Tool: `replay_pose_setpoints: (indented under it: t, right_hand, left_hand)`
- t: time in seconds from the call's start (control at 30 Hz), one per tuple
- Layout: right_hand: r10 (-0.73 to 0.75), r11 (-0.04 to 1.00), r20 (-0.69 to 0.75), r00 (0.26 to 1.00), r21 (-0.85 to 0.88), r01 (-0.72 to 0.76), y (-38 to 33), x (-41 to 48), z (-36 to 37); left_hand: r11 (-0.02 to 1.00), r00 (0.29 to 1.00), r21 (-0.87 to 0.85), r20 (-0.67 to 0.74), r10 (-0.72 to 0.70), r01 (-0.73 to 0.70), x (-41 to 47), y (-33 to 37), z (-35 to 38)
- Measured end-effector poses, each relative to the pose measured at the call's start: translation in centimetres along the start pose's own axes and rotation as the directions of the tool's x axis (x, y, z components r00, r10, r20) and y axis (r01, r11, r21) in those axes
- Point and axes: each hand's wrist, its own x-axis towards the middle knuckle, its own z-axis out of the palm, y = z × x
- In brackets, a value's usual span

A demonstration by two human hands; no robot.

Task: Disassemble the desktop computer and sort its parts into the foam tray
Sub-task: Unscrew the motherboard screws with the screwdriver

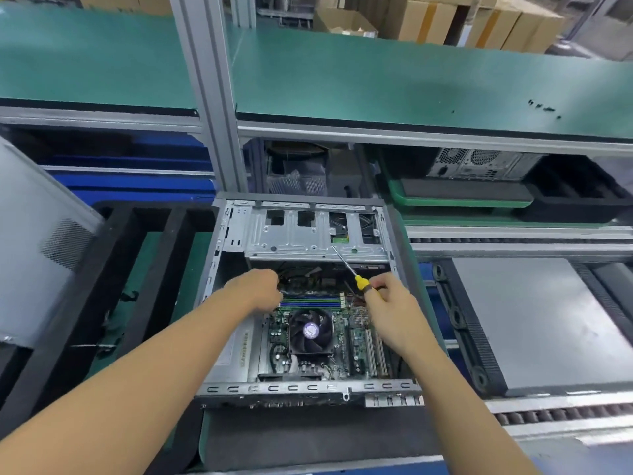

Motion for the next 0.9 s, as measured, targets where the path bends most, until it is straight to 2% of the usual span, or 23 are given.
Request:
replay_pose_setpoints:
  t: [0.17, 0.27, 0.7, 0.9]
  right_hand:
    - [0.071, 0.991, -0.133, 0.989, 0.126, -0.054, 0.8, -0.4, -1.0]
    - [0.11, 0.983, -0.152, 0.982, 0.163, -0.085, 1.3, -0.5, -1.1]
    - [0.05, 0.983, -0.049, 0.998, 0.178, -0.041, 1.6, 0.1, 0.2]
    - [-0.017, 0.98, 0.052, 0.999, 0.199, 0.006, 1.2, 1.4, 1.1]
  left_hand:
    - [0.994, 0.984, 0.059, 0.16, 0.084, -0.094, 2.8, 1.4, -0.4]
    - [0.986, 0.971, 0.101, 0.212, 0.107, -0.131, 4.4, 1.9, -0.3]
    - [0.941, 0.958, 0.313, 0.285, 0.04, -0.132, 5.8, 2.0, 0.6]
    - [0.919, 0.954, 0.366, 0.299, 0.035, -0.148, 6.9, 1.6, 0.8]
